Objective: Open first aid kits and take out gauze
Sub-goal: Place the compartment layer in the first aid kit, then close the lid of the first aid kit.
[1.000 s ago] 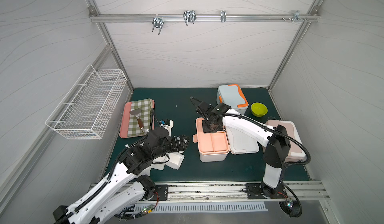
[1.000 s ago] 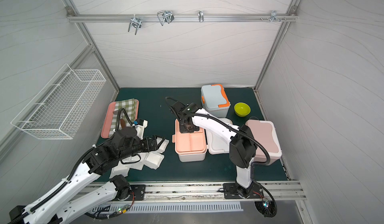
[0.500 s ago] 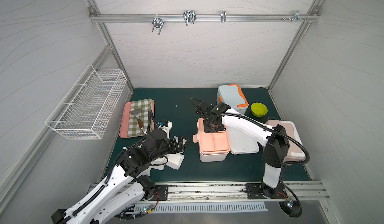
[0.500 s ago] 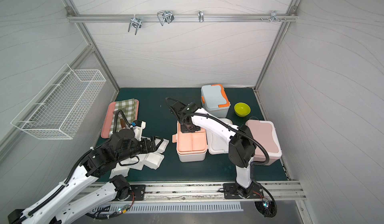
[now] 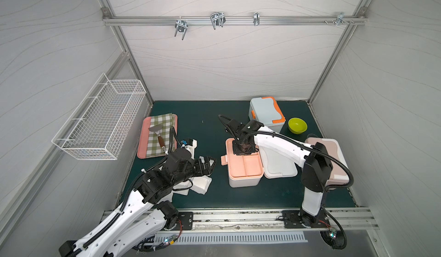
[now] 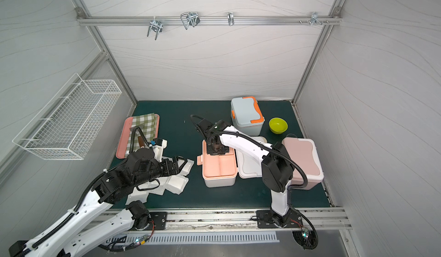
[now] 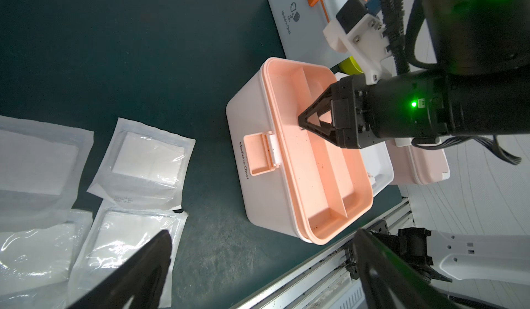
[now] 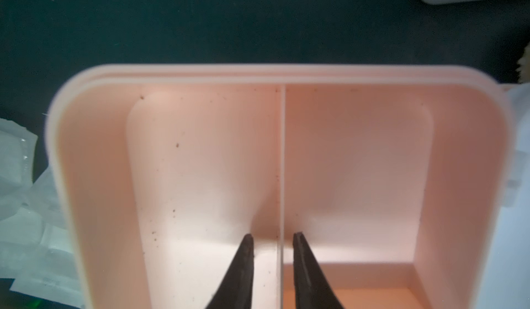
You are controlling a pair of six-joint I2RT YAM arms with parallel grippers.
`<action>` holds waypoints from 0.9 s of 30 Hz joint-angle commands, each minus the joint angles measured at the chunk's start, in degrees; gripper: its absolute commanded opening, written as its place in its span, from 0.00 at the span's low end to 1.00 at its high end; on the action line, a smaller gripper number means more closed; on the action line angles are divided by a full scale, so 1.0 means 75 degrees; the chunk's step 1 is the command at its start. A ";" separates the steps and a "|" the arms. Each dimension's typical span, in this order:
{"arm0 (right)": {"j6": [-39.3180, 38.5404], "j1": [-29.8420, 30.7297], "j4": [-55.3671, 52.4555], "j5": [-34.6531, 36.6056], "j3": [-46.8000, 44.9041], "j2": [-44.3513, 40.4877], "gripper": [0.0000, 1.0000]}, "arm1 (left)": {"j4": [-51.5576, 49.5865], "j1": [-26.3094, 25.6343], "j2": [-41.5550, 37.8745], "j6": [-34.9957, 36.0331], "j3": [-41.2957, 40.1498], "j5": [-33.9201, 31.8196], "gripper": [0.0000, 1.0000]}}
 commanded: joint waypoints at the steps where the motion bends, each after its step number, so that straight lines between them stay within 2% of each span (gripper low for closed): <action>1: -0.0019 -0.0100 0.0081 -0.0196 -0.0072 -0.0468 0.34 | 0.0156 0.0028 -0.0050 -0.0056 0.0100 0.0067 0.99; 3: -0.0076 -0.0208 0.0071 -0.0293 -0.0114 -0.0691 0.39 | 0.0200 0.0022 -0.0023 -0.0042 0.0149 0.0148 0.99; 6: -0.0196 -0.0348 0.0153 -0.0298 -0.0302 -0.1204 0.69 | 0.0279 0.0026 0.0058 -0.0021 0.0260 0.0321 0.99; 8: -0.0379 -0.0443 0.0350 -0.0310 -0.0567 -0.1689 0.94 | 0.0352 0.0029 0.0158 0.0024 0.0361 0.0468 0.99; 9: -0.0483 -0.0520 0.0444 -0.0325 -0.0721 -0.1949 0.99 | 0.0395 0.0022 0.0228 0.0016 0.0424 0.0551 0.99; 14: -0.0901 -0.1284 0.0815 -0.0806 -0.1601 -0.3192 0.99 | 0.0379 -0.0054 0.0750 0.0054 0.0882 0.0807 0.98; 18: -0.1273 -0.2246 0.1093 -0.1323 -0.2433 -0.4198 0.99 | 0.0420 -0.0464 0.1429 0.0129 0.1346 0.0629 0.97; 23: -0.1885 -0.3733 0.1596 -0.2516 -0.3518 -0.5205 0.99 | 0.0447 -0.1215 0.2857 0.0245 0.2218 0.0372 0.97; 27: -0.2231 -0.5020 0.1768 -0.3449 -0.4085 -0.5428 0.99 | 0.0438 -0.1509 0.4055 0.0280 0.2941 0.0520 0.97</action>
